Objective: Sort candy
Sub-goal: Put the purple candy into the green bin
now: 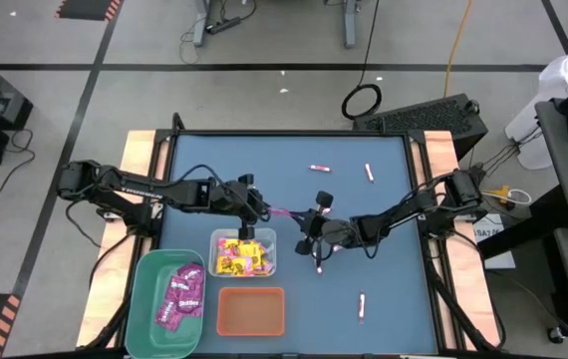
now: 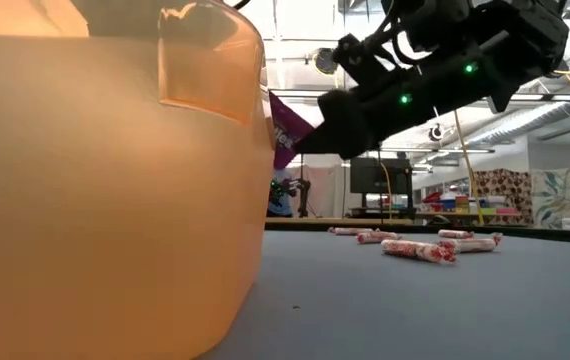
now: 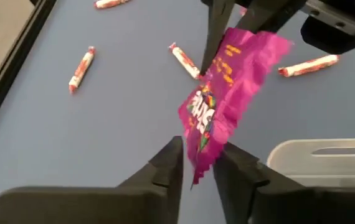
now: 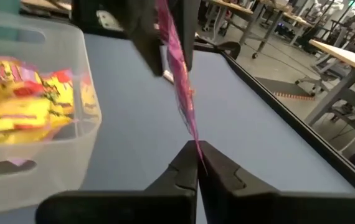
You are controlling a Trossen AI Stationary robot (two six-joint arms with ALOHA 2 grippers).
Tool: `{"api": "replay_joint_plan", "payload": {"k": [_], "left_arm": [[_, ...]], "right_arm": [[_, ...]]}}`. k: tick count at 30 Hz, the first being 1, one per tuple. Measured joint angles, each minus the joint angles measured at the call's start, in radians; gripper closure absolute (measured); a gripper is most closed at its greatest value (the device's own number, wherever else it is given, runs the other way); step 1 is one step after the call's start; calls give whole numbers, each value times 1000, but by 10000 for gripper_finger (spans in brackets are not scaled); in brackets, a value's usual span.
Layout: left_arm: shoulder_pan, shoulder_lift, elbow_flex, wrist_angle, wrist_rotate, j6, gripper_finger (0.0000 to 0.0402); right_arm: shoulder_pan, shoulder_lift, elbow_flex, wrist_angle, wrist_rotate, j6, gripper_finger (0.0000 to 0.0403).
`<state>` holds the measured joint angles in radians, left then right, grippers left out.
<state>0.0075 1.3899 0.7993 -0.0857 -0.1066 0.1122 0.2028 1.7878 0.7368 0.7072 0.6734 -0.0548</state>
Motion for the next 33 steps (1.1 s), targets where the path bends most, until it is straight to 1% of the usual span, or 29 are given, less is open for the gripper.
{"api": "replay_joint_plan", "payload": {"k": [3,5,7,11,13,15,17,20,21,26,29,33], "left_arm": [[-23,0,-3,-1,0,-1,285],[-38,0,-3,7,-3,-1,274],[-50,0,-3,13,-7,-1,269],[-71,0,-3,17,-10,-10,270],[-80,0,-4,17,-13,-21,279],[-86,0,-4,17,-27,-27,296],[-92,0,-4,17,-40,-28,322],[-95,0,-4,18,-43,-28,376],[-95,0,-4,18,-42,-28,388],[-105,0,-4,43,-41,-59,393],[-116,-18,-4,47,-40,-105,398],[-135,-62,-4,45,-39,-156,398]], "right_arm": [[0,-13,0,1,-11,18,402],[0,-20,0,-3,-33,26,402],[0,-22,0,-2,-50,39,402],[0,-22,0,-3,-52,45,402],[0,-22,0,-2,-51,51,402],[0,-22,0,-2,-51,51,402],[0,-22,0,-2,-51,51,402],[0,-22,0,-2,-51,52,402],[1,-22,0,-1,-51,54,401],[9,-35,0,-3,-49,76,387],[30,-66,0,-40,-50,61,365],[61,-131,0,-139,-49,72,328]]}}
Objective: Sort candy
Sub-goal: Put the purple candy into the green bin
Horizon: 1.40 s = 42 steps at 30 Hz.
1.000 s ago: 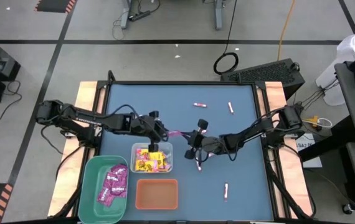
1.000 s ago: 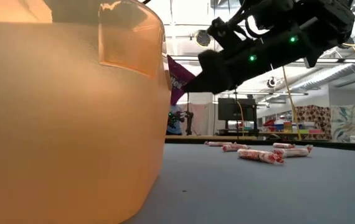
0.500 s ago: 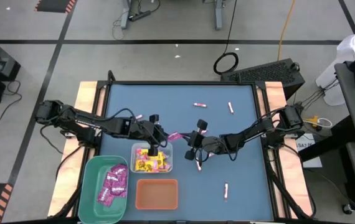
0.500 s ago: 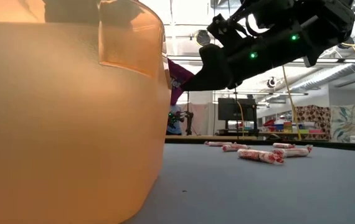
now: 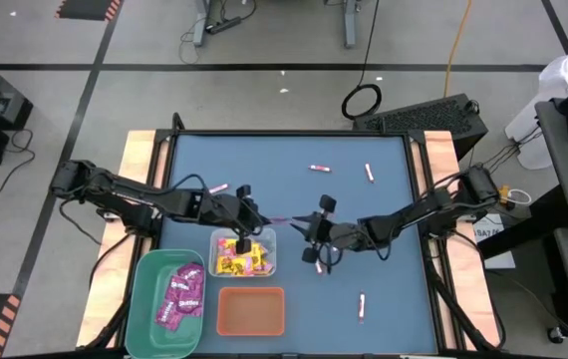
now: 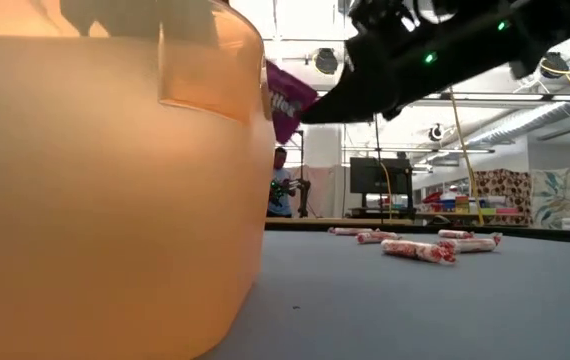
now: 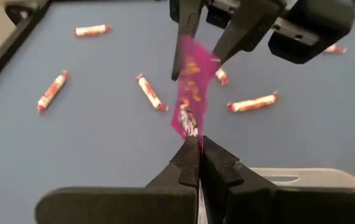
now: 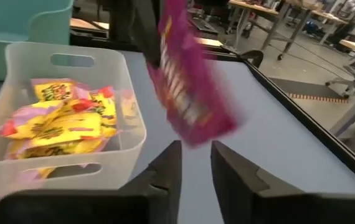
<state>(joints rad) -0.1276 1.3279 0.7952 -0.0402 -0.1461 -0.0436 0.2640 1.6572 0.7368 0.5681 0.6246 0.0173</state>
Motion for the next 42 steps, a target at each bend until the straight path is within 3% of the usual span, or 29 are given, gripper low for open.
{"api": "replay_joint_plan", "payload": {"k": [7,13,22,26,35,42], "left_arm": [[-70,-106,0,-17,-19,-33,398],[-156,-143,0,-10,-143,-119,398],[-234,-143,0,54,-183,-290,398],[-255,-143,0,154,-257,-248,398],[-252,-143,0,226,-262,-174,398],[-252,-166,0,243,-255,43,398]], "right_arm": [[107,-110,0,-153,-5,118,287],[223,-125,0,-167,-2,174,287],[318,-125,0,-170,2,196,289],[327,-125,0,-170,3,181,289],[324,-125,0,-169,38,154,289],[324,-125,0,-169,39,154,289]]}}
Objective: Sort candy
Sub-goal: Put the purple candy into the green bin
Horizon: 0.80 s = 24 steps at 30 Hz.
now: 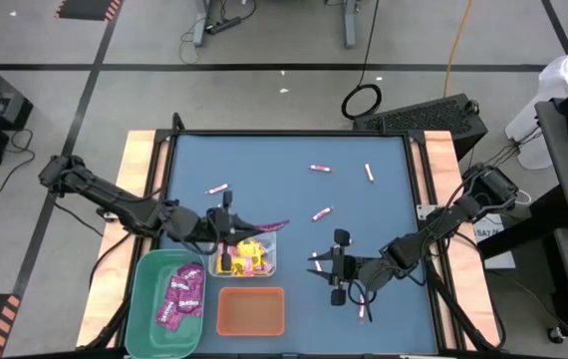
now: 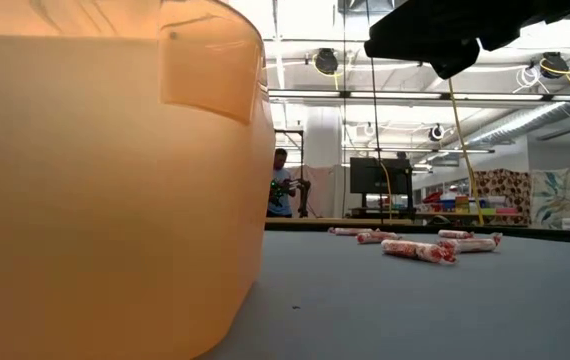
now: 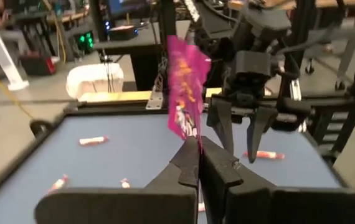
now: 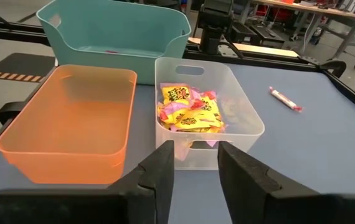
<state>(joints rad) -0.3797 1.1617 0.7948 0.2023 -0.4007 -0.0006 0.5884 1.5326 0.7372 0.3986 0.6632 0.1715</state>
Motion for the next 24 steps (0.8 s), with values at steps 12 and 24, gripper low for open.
{"api": "replay_joint_plan", "payload": {"k": [12,24], "left_arm": [[-31,-7,0,-9,3,426,398],[-159,-7,0,-9,-41,744,398]], "right_arm": [[1,0,0,-21,-1,0,289],[1,0,0,-35,-6,21,289]]}}
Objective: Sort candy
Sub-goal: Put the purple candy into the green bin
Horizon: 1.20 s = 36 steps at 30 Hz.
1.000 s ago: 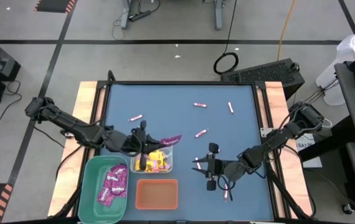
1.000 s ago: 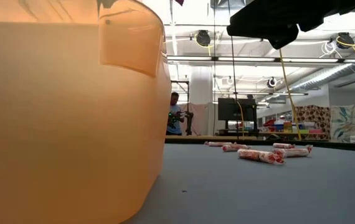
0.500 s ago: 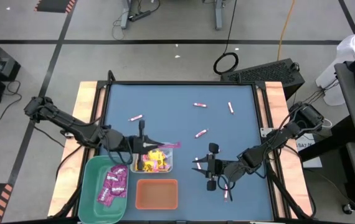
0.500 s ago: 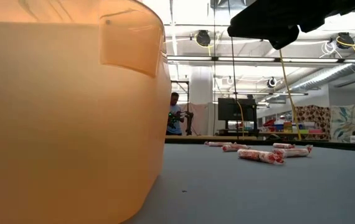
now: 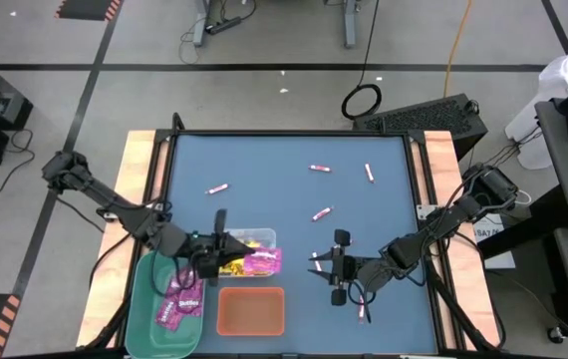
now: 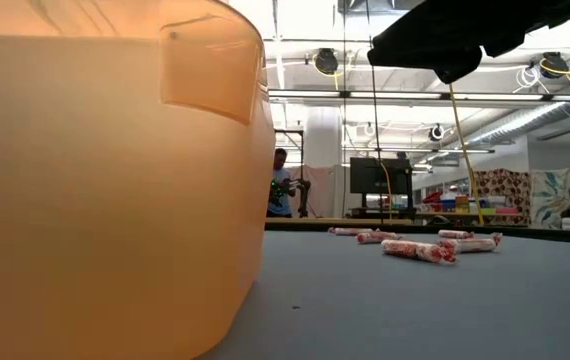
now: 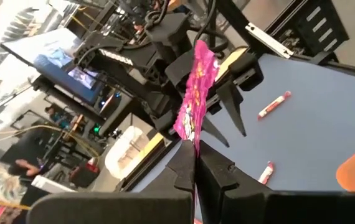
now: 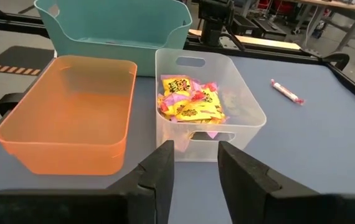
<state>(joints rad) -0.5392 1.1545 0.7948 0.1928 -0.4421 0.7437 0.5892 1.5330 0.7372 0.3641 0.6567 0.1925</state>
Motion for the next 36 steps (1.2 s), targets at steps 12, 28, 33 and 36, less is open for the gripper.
{"api": "replay_joint_plan", "payload": {"k": [12,28,33,36], "left_arm": [[-112,0,1,62,-217,-308,398],[-242,-58,88,-367,-221,-635,398],[-254,-106,139,-646,-32,-784,398],[-270,-136,145,-757,32,-883,398]], "right_arm": [[0,0,0,5,0,5,289],[0,0,0,6,1,6,289],[0,0,0,7,1,6,289],[0,0,0,11,1,6,289]]}}
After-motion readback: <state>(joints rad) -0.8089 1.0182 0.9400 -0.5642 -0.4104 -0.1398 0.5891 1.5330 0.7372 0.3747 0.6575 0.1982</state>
